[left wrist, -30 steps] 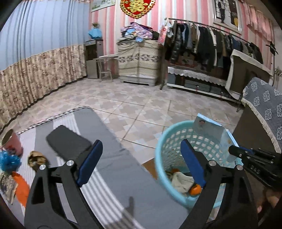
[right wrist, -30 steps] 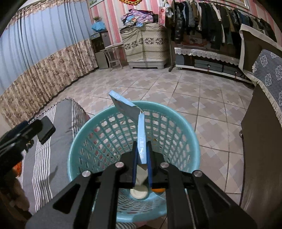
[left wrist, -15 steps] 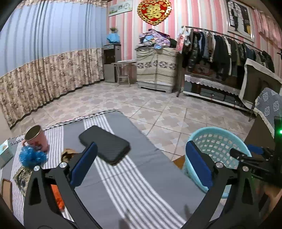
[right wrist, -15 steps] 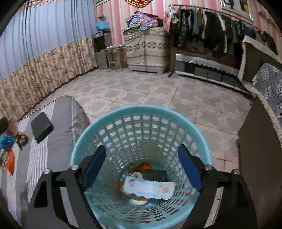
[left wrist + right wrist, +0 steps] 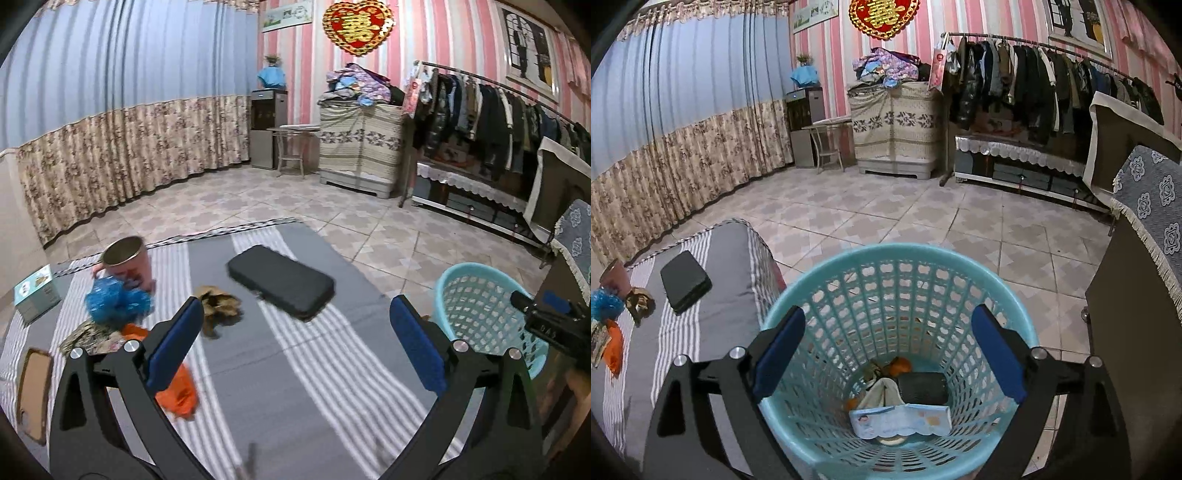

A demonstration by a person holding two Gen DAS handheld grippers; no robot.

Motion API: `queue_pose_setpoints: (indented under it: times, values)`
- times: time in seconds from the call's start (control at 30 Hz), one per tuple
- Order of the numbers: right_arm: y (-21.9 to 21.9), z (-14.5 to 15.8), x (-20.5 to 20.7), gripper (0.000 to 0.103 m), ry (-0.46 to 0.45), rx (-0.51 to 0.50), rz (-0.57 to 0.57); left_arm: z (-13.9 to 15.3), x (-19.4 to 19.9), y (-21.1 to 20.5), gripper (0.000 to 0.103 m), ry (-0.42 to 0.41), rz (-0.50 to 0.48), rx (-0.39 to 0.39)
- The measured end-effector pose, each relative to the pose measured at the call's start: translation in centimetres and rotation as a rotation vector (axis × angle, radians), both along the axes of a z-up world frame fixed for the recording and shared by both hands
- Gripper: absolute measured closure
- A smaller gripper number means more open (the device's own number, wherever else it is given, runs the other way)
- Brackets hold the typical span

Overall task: Collect trash
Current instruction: 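Move both tools back over the striped mat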

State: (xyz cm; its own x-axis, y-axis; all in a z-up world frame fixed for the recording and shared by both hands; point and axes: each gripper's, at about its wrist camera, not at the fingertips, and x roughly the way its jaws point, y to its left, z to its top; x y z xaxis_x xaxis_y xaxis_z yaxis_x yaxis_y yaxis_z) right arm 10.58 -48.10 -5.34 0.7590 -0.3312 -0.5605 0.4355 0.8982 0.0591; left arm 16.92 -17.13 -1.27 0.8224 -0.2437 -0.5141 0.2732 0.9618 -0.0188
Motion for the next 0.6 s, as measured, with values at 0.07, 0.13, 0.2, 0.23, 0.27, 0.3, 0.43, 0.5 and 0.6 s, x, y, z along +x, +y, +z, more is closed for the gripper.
queue_pose_setpoints:
  times: [0.07,0.13,0.2,0.23,0.27,0.3,0.43,0.5,0.6]
  values:
    - [0.9,0.2,0.3,0.013,-0.002,-0.012,0.014,-0.1,-0.1,1.2,0.006,0.003,0.020,-0.001]
    - [1.5,0.2,0.5,0.013,-0.005,-0.020,0.031,-0.1,-0.2,2.5,0.006,0.001,0.043,0.000]
    - [2.5,0.3,0.8,0.013,-0.009,-0.024,0.053,0.0,-0.3,3.8,0.006,-0.007,0.067,0.006]
    - [2.9,0.4,0.8,0.013,-0.014,-0.023,0.065,0.1,-0.4,4.5,0.006,-0.013,0.083,0.011]
    - [3.4,0.5,0.9,0.013,-0.022,-0.024,0.079,0.1,-0.5,4.9,0.006,-0.015,0.090,0.012]
    - [4.1,0.6,1.0,0.013,-0.028,-0.029,0.094,0.0,-0.6,5.6,0.006,-0.016,0.102,0.010]
    - [6.3,0.8,1.3,0.013,-0.043,-0.041,0.148,-0.2,-0.7,8.2,0.006,-0.014,0.145,0.002]
    - [7.4,0.9,1.6,0.013,-0.045,-0.042,0.174,-0.4,-0.7,9.5,0.006,-0.012,0.168,-0.003]
    - [9.1,0.7,1.9,0.013,-0.042,-0.038,0.213,-1.0,-0.6,11.5,0.006,-0.001,0.200,-0.010]
